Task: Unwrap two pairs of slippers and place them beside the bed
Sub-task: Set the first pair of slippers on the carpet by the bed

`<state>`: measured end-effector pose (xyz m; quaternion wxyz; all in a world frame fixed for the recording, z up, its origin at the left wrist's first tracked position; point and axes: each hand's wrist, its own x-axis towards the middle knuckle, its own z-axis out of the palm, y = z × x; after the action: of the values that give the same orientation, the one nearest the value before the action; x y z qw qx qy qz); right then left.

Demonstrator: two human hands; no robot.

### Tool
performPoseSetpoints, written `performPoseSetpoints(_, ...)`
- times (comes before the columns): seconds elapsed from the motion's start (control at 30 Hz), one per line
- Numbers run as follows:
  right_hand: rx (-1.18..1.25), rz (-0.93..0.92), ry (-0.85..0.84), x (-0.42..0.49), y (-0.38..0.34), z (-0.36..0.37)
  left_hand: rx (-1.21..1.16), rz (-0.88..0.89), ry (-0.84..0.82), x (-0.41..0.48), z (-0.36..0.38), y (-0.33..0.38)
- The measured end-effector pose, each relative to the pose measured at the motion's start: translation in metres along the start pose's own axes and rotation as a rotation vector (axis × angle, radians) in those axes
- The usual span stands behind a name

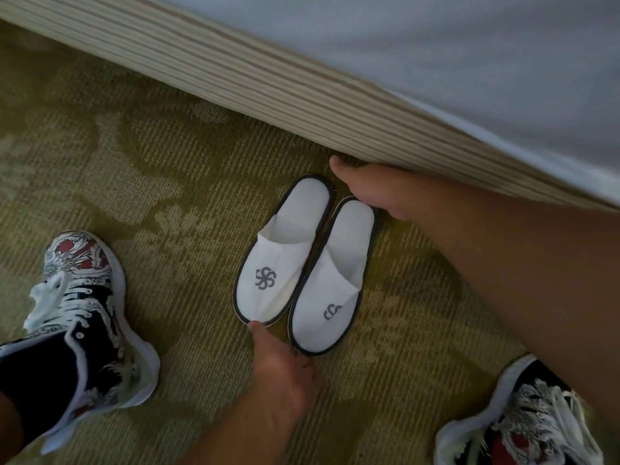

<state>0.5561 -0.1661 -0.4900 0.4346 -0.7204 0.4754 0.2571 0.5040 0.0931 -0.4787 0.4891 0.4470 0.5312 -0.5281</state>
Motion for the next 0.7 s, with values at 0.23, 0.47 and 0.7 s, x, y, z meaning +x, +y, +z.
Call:
performPoseSetpoints(0.23,-0.009,-0.013,-0.002,0.0012,-0.0022,0.0003,-0.006,0.003,0.001,0.0011,-0.0008,0.0007)
performPoseSetpoints(0.47,-0.025,-0.019,-0.011,0.005,-0.0054,0.0023,0.007,0.011,0.016,0.0016,-0.0011,0.0003)
performPoseSetpoints(0.7,-0.007,-0.032,-0.026,0.0104,-0.0079,0.0029,-0.007,-0.006,0.012,0.0013,-0.0002,0.0022)
